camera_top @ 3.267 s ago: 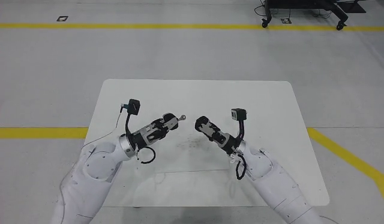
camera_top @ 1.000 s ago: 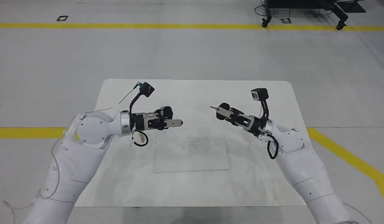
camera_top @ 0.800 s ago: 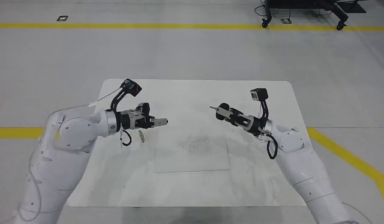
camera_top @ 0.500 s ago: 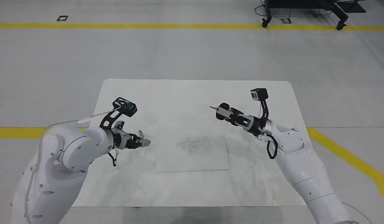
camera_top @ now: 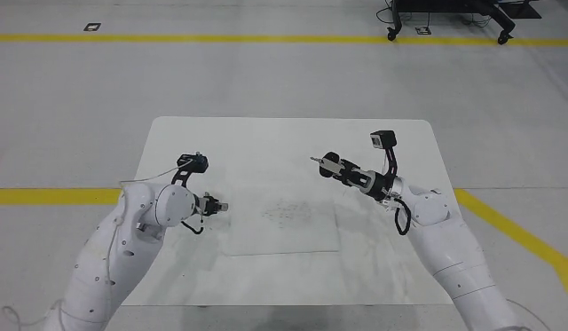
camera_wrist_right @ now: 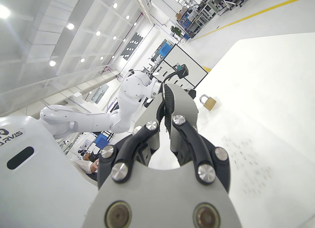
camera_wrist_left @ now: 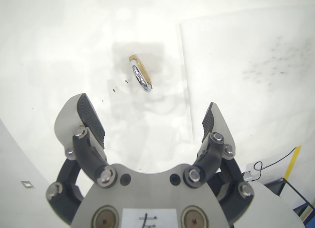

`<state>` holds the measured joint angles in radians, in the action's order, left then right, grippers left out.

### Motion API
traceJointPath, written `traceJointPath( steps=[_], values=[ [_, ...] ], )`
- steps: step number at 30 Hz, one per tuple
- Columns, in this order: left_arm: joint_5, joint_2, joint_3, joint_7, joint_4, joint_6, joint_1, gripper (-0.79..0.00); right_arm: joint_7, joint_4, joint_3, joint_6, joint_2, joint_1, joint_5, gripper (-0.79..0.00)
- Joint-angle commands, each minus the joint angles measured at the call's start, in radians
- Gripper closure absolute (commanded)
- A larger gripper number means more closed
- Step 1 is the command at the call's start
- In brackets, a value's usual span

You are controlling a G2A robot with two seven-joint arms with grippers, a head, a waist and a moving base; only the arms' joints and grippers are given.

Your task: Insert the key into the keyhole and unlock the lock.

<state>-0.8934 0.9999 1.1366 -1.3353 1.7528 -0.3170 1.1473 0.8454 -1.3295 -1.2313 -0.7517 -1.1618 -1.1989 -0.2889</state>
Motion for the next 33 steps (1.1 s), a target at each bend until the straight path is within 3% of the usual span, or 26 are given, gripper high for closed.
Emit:
traceJointPath(
  steps=[1, 6, 8, 9, 15, 20, 22, 24, 26, 33],
  values=[
    [-0.009, 0.001, 0.001, -0.016, -0.007, -0.031, -0.005, -0.699, 0.000, 0.000, 0.000, 0.000, 0.000, 0.000, 0.000, 0.000],
    [-0.019, 0.006, -0.005, -0.068, -0.015, -0.088, -0.024, -0.591, 0.000, 0.000, 0.000, 0.000, 0.000, 0.000, 0.000, 0.000],
    [-0.021, 0.008, -0.005, -0.066, -0.022, -0.102, -0.028, -0.416, 0.000, 0.000, 0.000, 0.000, 0.000, 0.000, 0.000, 0.000],
    [-0.024, 0.009, -0.004, -0.061, -0.025, -0.107, -0.030, -0.382, 0.000, 0.000, 0.000, 0.000, 0.000, 0.000, 0.000, 0.000],
    [-0.045, 0.017, -0.019, -0.051, -0.074, -0.116, -0.059, -0.388, 0.000, 0.000, 0.000, 0.000, 0.000, 0.000, 0.000, 0.000],
    [0.021, 0.031, -0.040, -0.022, -0.106, -0.072, -0.094, -0.329, 0.000, 0.000, 0.000, 0.000, 0.000, 0.000, 0.000, 0.000],
    [0.022, 0.034, -0.050, -0.017, -0.122, -0.067, -0.103, -0.259, 0.000, 0.000, 0.000, 0.000, 0.000, 0.000, 0.000, 0.000],
    [0.027, 0.037, -0.057, -0.023, -0.140, -0.060, -0.111, -0.092, 0.000, 0.000, 0.000, 0.000, 0.000, 0.000, 0.000, 0.000],
    [0.033, 0.039, -0.062, -0.025, -0.147, -0.055, -0.116, -0.015, 0.000, 0.000, 0.000, 0.000, 0.000, 0.000, 0.000, 0.000],
    [0.013, 0.038, -0.056, -0.052, -0.143, -0.047, -0.114, 0.000, 0.000, 0.000, 0.000, 0.000, 0.000, 0.000, 0.000, 0.000]
  ],
)
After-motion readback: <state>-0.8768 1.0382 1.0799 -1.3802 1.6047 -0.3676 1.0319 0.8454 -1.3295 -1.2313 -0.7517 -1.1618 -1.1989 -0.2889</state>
